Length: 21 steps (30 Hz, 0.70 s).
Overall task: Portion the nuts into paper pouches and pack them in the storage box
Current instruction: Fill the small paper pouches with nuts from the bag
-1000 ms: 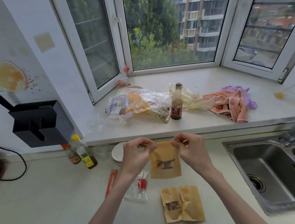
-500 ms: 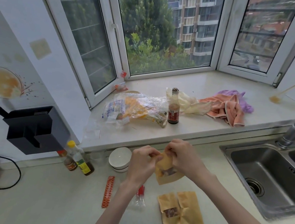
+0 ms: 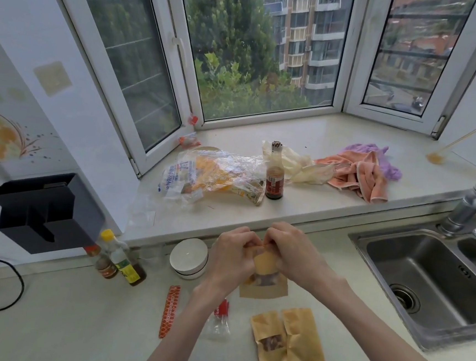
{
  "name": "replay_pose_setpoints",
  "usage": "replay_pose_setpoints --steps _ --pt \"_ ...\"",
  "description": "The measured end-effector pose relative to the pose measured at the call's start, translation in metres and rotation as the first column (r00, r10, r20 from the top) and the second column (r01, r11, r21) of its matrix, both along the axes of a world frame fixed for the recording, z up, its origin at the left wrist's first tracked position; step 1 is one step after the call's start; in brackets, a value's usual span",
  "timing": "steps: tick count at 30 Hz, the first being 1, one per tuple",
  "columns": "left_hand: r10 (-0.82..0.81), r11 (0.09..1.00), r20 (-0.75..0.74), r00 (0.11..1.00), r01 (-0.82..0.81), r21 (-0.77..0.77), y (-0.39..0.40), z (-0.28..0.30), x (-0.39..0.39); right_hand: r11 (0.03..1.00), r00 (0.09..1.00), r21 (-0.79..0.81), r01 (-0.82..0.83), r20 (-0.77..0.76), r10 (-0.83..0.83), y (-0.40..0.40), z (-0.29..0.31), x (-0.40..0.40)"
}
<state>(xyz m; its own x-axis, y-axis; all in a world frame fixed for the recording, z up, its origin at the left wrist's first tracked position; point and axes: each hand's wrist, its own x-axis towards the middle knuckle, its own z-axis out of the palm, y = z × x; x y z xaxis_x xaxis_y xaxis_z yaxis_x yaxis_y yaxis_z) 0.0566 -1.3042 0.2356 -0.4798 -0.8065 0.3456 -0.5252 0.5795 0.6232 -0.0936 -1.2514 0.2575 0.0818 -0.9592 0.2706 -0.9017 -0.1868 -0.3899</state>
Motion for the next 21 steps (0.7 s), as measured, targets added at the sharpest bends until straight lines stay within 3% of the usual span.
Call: replay_pose_setpoints --steps 6,13,17,21 --pt "-0.059 0.995 -0.094 0.994 0.066 0.07 -0.01 -0.001 0.004 0.999 0.987 -0.035 -0.009 0.159 0.015 -0.002 -0.002 -0.014" --pt "-0.046 0.998 -0.095 0.994 0.051 0.046 -0.006 -0.011 0.01 0.997 0.984 -0.081 0.003 0.177 0.011 0.004 -0.019 -0.026" --pt "0.021 0.986 -0.107 0.994 -0.003 0.167 -0.007 -0.027 0.01 0.996 0.94 -0.044 0.072 0.337 -0.053 0.007 -0.044 -0.026" --pt "0.09 0.918 -0.109 0.99 -0.04 0.394 0.006 -0.066 0.015 0.974 0.799 0.172 0.15 0.559 -0.222 0.023 -0.083 -0.03"
